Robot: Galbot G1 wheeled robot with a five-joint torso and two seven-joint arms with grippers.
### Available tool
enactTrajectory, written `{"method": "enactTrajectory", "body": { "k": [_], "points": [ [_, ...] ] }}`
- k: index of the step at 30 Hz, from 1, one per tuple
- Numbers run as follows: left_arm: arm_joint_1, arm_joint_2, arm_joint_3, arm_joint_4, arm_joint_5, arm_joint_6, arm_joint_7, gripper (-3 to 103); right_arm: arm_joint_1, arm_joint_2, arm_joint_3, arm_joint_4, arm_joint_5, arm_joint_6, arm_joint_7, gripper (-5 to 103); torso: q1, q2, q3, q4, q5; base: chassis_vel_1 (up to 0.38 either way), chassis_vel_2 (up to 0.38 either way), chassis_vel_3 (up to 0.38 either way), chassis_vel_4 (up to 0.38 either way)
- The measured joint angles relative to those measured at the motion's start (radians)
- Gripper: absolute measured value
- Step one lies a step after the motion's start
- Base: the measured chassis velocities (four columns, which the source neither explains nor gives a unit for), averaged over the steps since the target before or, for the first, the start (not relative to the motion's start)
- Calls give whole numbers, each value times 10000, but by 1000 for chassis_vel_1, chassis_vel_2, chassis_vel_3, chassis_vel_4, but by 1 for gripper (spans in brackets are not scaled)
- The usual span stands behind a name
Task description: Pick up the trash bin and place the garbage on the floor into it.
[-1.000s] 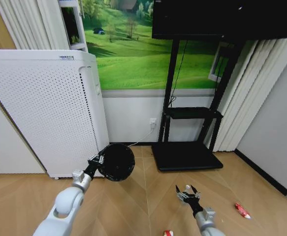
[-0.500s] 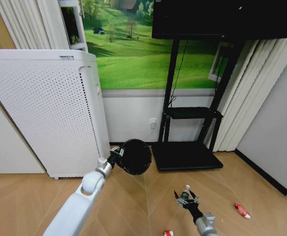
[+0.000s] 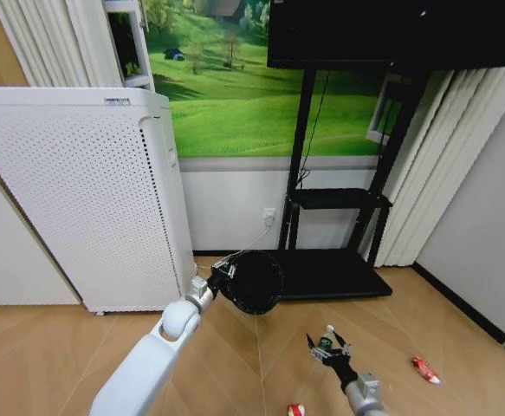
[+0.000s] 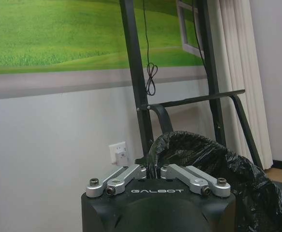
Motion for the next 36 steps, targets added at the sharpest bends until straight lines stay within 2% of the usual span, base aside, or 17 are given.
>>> {"method": "enactTrajectory", "body": {
  "k": [12,13,15,21,23,28,36],
  "points": [
    [144,-19,-32,50,51,-9,25,7,95,-147,-199,-355,-122,103,-129,100,-7,3,-4,0,-3,165,-169,-168,163],
    [141,4,-40,50,51,-16,35,7,110,-215,-214,-451,-161,140,-232,100,-8,3,-5,1,-1,136,-103,-150,140],
    [35,72,-42,100,41,-24,80,7,155,-631,-248,-842,-420,212,-960,100,-8,4,-4,-2,-2,54,-23,-44,44],
    [-106,96,5,174,33,-47,103,7,257,-1052,-241,-1161,-827,173,-1854,100,-5,3,-1,0,1,-39,35,26,-37],
    [-304,75,134,262,-3,-50,113,7,411,-1636,-431,-1644,-1273,95,-2479,100,0,2,2,3,1,-56,44,30,-35],
    [-878,-196,567,735,8,-115,172,7,872,-2167,-856,-2370,-2161,62,-2950,100,-1,2,0,2,1,-21,22,11,-12],
    [-1502,-662,1259,1141,37,-143,185,7,979,-2031,-1406,-2641,-2623,-120,-2968,100,-2,2,0,-4,1,0,0,0,0]
  ]
}}
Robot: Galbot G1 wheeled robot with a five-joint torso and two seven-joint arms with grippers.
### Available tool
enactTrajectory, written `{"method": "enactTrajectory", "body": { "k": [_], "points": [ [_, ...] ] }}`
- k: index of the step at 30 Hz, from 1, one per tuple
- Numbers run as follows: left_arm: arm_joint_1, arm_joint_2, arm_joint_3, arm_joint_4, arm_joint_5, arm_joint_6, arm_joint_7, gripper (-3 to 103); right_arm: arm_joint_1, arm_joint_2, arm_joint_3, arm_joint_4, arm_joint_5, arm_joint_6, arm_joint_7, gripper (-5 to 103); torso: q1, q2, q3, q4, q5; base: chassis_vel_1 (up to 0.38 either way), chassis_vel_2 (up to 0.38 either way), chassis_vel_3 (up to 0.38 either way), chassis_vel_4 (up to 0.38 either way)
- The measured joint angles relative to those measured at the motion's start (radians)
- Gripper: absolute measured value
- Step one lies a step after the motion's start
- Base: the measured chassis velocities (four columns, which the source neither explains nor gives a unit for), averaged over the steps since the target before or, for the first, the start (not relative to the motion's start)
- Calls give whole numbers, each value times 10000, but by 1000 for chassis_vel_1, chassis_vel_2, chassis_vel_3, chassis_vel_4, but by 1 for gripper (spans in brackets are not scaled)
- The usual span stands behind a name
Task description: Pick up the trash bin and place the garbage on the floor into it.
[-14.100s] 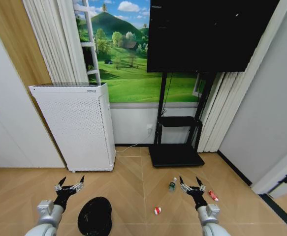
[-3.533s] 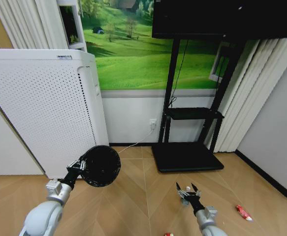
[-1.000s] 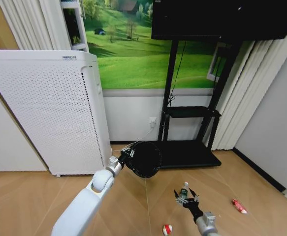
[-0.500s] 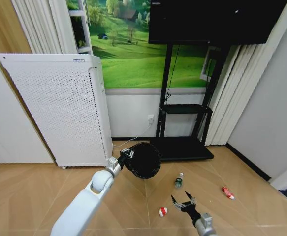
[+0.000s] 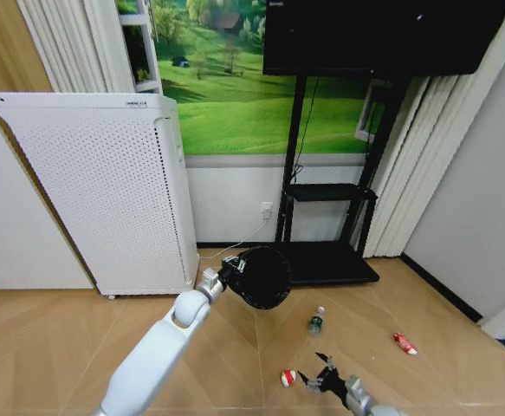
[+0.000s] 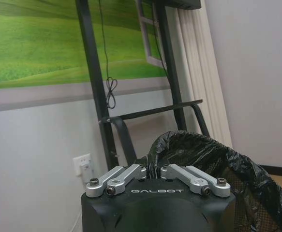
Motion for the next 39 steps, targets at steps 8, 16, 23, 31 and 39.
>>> {"method": "enactTrajectory", "body": {
  "k": [8,16,23,31,39],
  "points": [
    [-402,-401,486,320,-12,46,-110,7,656,356,-682,-1099,-804,159,270,100,0,-1,0,4,-1,0,0,0,0],
    [-423,-429,547,429,2,51,-110,7,1300,543,-935,-2003,-982,233,480,100,0,-2,0,6,-1,0,0,0,0],
    [-490,-433,557,475,-18,53,-91,7,1363,631,-1189,-2378,-1229,298,668,100,0,-1,0,3,-2,0,0,0,0],
    [-480,-354,538,460,-45,53,-37,7,1574,719,-1244,-2682,-1272,341,799,100,-1,-1,0,5,-2,0,0,0,0],
    [-497,-328,519,437,-89,54,-1,7,1739,704,-1410,-2924,-1294,347,822,100,-1,-1,0,4,-2,0,0,0,0]
  ]
}}
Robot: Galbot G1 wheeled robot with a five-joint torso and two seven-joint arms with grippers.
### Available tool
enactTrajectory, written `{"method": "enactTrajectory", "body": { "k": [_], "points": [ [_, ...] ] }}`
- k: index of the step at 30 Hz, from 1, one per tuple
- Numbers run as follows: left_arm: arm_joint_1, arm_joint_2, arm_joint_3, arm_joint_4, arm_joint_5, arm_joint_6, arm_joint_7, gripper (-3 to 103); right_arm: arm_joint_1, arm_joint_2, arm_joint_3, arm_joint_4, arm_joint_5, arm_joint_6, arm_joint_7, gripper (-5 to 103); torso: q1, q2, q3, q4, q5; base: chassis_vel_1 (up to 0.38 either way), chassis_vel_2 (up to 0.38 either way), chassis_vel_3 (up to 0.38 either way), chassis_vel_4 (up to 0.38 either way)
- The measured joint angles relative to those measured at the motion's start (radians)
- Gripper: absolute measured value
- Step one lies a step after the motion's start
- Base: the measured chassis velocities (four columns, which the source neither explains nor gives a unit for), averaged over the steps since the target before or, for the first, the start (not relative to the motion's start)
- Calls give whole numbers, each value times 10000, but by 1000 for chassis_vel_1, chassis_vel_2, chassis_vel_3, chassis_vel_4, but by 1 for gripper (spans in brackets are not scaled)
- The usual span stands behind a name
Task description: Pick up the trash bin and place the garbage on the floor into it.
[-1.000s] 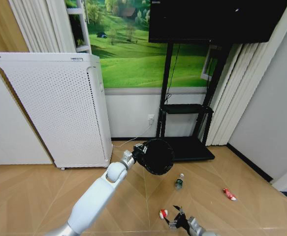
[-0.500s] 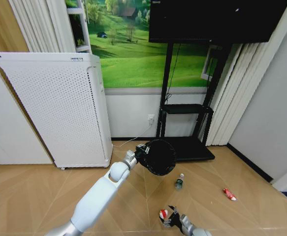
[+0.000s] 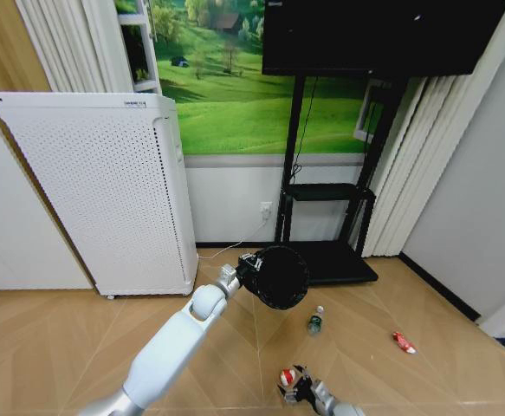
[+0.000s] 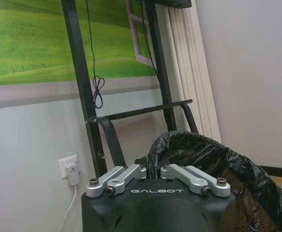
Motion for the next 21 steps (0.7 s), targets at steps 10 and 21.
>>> {"method": "enactTrajectory", "body": {
  "k": [10,21],
  "points": [
    [-4,-57,-76,73,-8,1,96,7,140,69,-79,-394,-187,255,274,88,0,0,0,-1,0,0,0,0,0],
    [-36,36,-135,58,-101,10,158,7,110,77,-126,-400,-246,275,389,47,0,0,0,-1,1,0,0,0,0]
  ]
}}
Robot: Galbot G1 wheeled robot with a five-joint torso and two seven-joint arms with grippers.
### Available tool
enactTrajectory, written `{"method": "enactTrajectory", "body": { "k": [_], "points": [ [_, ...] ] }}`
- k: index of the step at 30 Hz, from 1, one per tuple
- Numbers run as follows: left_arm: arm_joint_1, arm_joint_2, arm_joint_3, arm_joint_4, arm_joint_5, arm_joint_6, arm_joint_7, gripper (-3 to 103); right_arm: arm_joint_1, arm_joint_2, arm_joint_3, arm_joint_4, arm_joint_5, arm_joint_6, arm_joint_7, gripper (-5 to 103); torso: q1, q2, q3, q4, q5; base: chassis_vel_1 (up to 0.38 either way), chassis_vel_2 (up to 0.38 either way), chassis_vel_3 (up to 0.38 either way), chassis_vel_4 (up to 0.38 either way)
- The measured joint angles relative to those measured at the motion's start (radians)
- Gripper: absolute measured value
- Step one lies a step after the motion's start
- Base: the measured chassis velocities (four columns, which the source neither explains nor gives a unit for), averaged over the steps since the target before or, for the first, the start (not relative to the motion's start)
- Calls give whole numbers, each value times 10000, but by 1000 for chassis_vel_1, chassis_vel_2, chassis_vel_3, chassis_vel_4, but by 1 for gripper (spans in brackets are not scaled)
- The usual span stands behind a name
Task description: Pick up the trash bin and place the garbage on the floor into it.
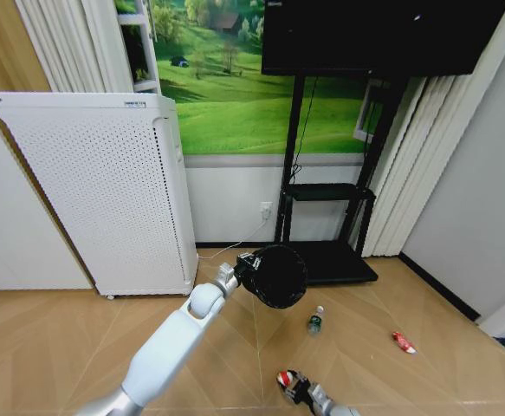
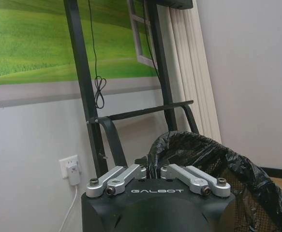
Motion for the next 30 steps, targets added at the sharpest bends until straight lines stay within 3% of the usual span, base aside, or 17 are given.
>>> {"method": "enactTrajectory", "body": {
  "k": [5,15,23,30],
  "points": [
    [-4,-26,12,2,-3,0,9,7,22,11,30,-10,-45,74,-4,40,0,0,0,0,0,0,0,0,0],
    [5,-51,34,38,16,0,26,7,-200,32,364,412,135,133,2,40,0,0,0,0,1,0,0,0,0],
    [9,-129,37,121,45,-27,36,7,-552,-132,972,1632,1153,-18,1,40,0,1,0,0,0,0,0,0,0],
    [407,-306,-485,321,226,-195,138,7,-1096,-322,2058,3218,3059,-235,726,40,0,1,0,1,0,0,0,0,0]
  ]
}}
